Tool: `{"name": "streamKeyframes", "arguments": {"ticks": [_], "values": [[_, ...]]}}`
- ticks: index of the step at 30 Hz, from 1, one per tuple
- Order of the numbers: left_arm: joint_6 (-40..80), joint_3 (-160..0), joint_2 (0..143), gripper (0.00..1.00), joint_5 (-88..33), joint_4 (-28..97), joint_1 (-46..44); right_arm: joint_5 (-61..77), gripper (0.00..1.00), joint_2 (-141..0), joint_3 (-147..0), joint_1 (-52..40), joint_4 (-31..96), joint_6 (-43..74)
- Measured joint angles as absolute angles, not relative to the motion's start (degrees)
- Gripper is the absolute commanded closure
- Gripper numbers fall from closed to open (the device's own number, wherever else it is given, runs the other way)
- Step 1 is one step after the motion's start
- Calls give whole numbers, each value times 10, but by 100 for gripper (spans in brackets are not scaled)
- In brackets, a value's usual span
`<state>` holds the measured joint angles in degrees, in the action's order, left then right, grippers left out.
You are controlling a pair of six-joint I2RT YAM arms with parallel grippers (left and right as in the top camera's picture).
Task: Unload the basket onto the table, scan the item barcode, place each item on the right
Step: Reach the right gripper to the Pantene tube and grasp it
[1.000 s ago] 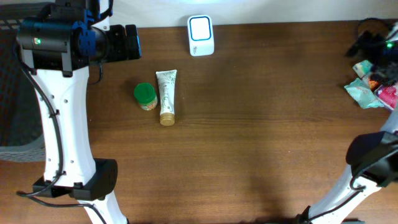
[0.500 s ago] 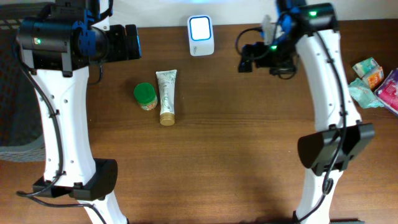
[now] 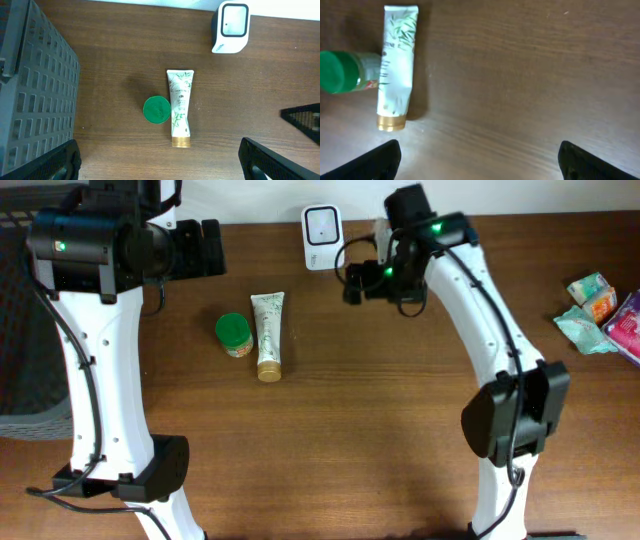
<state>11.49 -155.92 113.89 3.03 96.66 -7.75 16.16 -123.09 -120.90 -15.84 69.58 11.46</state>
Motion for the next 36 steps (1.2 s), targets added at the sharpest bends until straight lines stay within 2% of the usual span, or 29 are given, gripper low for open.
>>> {"name": "streamKeyframes", "arguments": {"ticks": [3,11,17,19,24,34,36], "values": [[115,-1559,1139,1,30,966,-77,203,1,-1233,-1148,-177,611,121],[115,-1559,1139,1,30,967,-77,231,1,-1234,-1132,-221,542,132],[115,-1559,1139,1,30,967,-77,232,1,-1240,-1047,-286,397,158],[115,-1559,1139,1,30,967,-77,230,10,-1240,-1022,-313,349,163],[115,-1559,1139,1,30,967,-77,126,13,-1240,-1016,-369,342,167],[115,-1559,1139,1,30,967,-77,92,16,-1278,-1016,-379,329,170],[115,-1559,1139,1,30,967,-77,92,22,-1280,-1016,-379,323,176]]}}
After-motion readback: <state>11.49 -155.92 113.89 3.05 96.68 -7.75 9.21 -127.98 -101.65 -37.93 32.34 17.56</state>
